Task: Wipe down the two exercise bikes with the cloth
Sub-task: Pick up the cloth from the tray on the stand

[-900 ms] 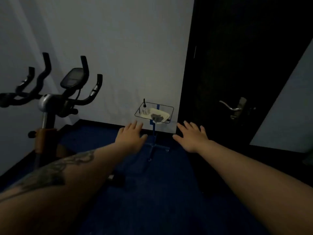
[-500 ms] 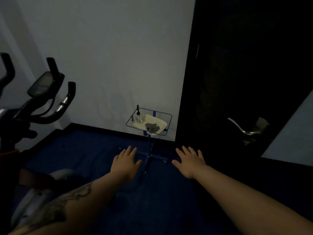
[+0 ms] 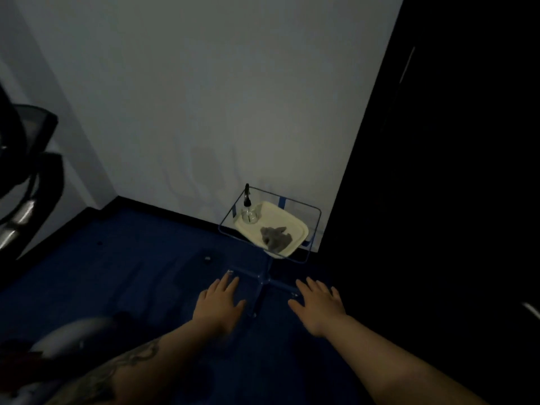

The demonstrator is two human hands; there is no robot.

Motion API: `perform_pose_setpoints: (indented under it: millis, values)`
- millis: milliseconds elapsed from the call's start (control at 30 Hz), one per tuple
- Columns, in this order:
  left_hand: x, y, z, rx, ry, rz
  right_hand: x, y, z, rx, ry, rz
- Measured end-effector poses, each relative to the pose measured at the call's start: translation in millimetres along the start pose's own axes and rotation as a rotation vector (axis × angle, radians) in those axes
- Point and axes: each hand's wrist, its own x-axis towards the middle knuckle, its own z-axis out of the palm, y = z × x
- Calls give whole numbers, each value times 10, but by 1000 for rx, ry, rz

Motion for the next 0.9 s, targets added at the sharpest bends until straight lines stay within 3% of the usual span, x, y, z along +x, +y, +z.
perform_pose_setpoints:
  millis: [367,667,900]
  values:
    - [1509,-51,-124,-174,-8,-150,1876,227,-430,34,-25,-15]
    - [2234,66,183,-447,-5,-536,3656,82,-663,-36,-119,-289]
    - [2152,302,631,-617,-21,-772,4310,-33,-317,-117,-303,-404]
